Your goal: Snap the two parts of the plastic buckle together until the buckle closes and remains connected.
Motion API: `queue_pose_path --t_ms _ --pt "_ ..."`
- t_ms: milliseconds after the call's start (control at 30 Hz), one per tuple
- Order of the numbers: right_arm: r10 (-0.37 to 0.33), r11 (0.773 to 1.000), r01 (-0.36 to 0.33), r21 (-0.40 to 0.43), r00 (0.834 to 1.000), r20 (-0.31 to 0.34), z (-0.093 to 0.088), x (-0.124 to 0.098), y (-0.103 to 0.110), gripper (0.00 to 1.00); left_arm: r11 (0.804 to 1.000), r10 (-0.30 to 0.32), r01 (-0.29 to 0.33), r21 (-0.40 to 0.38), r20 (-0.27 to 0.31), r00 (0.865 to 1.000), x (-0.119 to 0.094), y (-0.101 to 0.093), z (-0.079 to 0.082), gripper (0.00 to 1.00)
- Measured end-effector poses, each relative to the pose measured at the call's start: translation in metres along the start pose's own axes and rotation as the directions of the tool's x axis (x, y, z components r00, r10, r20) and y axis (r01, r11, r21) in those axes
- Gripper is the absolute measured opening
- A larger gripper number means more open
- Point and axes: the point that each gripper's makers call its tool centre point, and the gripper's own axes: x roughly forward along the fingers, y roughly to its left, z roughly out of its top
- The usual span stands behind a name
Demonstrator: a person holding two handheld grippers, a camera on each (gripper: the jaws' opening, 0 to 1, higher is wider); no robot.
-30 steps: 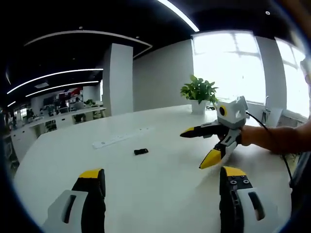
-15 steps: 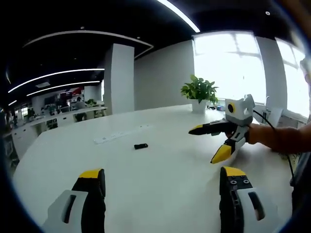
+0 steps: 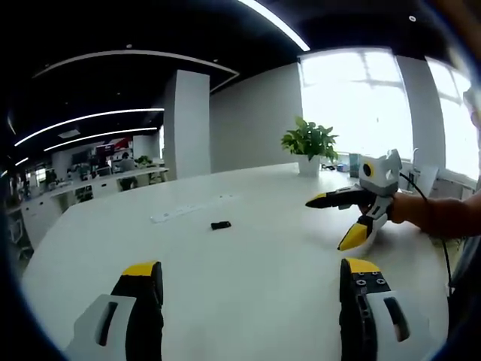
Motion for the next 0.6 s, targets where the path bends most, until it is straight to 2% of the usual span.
queue_pose_path --t_ms 133,233,600 --pt "-0.021 1.000 0.020 -0.006 1.000 -0.010 -0.003 -0.002 -0.002 0.94 1.000 0.007 -0.007 -0.002 0.006 1.000 -0.007 -0.002 -0.003 0.99" --pt "-0.029 1.000 0.029 0.006 0.999 0.025 0.001 -0.014 0.005 0.94 1.000 0.007 -0.007 -0.007 0.011 1.000 -0.010 -0.002 -0.004 0.99" --pt "-0.052 0.999 0.052 -0.002 0.998 0.039 0.004 -0.032 0.013 0.94 1.000 0.003 -0.003 -0.014 0.016 1.000 -0.018 -0.009 -0.009 0.99"
